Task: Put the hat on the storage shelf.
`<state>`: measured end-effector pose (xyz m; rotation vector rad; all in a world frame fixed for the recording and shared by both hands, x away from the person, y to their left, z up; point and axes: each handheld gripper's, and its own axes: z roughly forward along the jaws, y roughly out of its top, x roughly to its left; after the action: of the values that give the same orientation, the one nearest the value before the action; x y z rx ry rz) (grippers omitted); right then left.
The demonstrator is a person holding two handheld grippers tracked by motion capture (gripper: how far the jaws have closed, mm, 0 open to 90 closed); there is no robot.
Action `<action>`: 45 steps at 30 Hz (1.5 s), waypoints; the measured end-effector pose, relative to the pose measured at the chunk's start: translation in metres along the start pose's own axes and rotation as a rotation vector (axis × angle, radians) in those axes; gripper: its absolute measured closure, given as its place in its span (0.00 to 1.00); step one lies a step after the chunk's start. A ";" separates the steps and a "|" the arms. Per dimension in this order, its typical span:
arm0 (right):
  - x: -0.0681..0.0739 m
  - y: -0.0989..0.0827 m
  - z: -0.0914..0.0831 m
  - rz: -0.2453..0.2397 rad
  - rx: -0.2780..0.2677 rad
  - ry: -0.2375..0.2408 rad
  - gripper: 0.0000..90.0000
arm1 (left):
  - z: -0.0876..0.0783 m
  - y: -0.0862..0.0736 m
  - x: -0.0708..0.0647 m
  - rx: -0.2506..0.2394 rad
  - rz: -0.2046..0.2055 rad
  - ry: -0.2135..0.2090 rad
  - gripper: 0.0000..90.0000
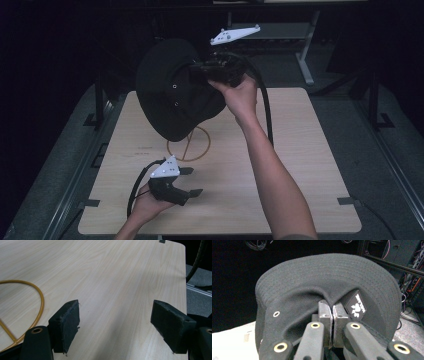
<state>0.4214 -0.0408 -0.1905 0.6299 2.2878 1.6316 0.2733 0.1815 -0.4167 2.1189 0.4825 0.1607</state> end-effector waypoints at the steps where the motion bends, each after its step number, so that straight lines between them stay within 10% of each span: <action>1: 0.000 0.001 0.002 -0.001 0.003 0.000 0.98 | 0.000 0.000 0.000 0.000 0.003 -0.002 0.25; 33: 0.012 0.023 0.078 -0.072 0.208 -0.036 0.97 | 0.003 0.001 -0.002 0.011 0.017 0.007 0.25; 45: 0.012 0.012 0.084 -0.060 0.220 -0.020 0.62 | 0.005 0.000 -0.007 0.009 0.021 -0.006 0.25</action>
<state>0.4514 0.0376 -0.2070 0.6151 2.4671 1.3513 0.2684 0.1749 -0.4192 2.1329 0.4585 0.1642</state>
